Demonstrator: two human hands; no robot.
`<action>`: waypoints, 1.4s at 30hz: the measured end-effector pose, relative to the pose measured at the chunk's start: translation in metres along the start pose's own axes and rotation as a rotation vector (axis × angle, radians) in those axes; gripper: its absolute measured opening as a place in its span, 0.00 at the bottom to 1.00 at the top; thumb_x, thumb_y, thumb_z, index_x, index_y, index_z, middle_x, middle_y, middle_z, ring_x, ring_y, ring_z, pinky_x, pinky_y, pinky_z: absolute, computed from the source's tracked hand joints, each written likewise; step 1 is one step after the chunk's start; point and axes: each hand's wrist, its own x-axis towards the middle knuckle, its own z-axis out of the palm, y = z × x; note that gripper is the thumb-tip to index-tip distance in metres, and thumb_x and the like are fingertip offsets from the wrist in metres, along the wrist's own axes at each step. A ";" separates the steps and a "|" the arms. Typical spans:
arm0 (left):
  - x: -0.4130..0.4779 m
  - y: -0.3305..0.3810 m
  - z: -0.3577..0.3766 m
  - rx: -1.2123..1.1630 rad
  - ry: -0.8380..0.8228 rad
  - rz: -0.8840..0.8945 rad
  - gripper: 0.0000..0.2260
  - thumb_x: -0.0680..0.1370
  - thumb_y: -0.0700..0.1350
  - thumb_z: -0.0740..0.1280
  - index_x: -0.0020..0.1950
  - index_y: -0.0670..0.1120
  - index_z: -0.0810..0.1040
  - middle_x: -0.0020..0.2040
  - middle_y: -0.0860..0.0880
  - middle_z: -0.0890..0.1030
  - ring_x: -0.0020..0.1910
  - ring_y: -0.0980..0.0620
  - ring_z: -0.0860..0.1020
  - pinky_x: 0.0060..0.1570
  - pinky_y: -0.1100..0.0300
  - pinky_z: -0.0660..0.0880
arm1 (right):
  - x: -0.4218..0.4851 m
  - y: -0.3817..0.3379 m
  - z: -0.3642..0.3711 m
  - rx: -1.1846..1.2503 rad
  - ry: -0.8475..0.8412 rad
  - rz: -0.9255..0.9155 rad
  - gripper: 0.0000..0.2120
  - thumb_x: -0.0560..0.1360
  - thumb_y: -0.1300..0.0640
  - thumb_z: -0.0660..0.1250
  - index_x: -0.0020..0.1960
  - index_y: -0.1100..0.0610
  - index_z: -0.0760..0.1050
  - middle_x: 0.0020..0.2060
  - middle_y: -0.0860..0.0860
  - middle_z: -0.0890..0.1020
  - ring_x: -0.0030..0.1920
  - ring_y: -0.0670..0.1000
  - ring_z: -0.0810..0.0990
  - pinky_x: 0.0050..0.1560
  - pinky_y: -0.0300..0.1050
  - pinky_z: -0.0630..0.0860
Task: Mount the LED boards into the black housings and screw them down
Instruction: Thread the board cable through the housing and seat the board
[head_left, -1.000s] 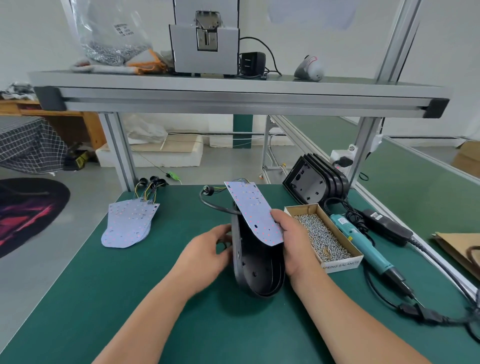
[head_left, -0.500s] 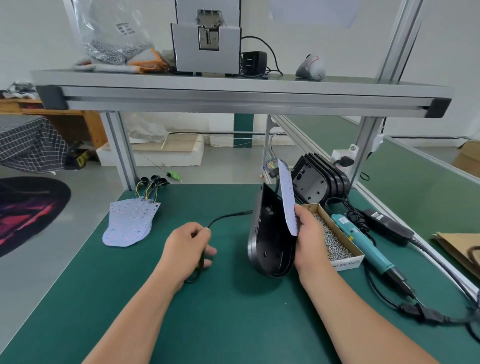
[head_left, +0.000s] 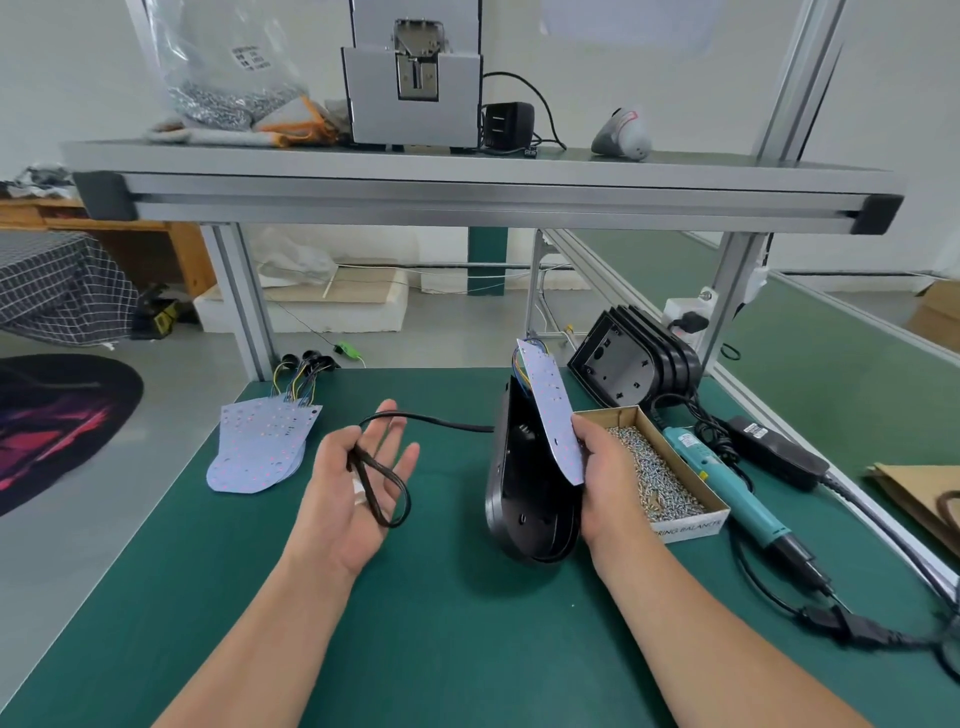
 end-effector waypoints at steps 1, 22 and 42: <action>0.000 0.001 -0.001 0.000 -0.010 0.002 0.18 0.86 0.45 0.59 0.38 0.47 0.80 0.65 0.46 0.85 0.67 0.49 0.83 0.53 0.52 0.85 | 0.000 0.000 0.000 0.001 0.003 0.004 0.10 0.77 0.56 0.67 0.42 0.58 0.84 0.38 0.57 0.84 0.35 0.55 0.83 0.37 0.44 0.81; -0.009 -0.031 0.007 1.204 -0.352 0.112 0.17 0.77 0.47 0.67 0.64 0.61 0.80 0.50 0.57 0.88 0.34 0.58 0.80 0.33 0.67 0.74 | -0.011 0.012 0.014 -0.069 -0.114 0.069 0.08 0.75 0.56 0.68 0.49 0.60 0.74 0.44 0.61 0.72 0.38 0.57 0.73 0.40 0.49 0.68; -0.014 -0.023 0.007 1.139 -0.291 0.060 0.11 0.82 0.43 0.66 0.52 0.56 0.87 0.48 0.52 0.89 0.44 0.56 0.87 0.41 0.63 0.81 | -0.016 0.015 0.022 -0.225 -0.214 -0.032 0.08 0.71 0.52 0.68 0.40 0.55 0.73 0.38 0.56 0.76 0.35 0.53 0.75 0.33 0.43 0.72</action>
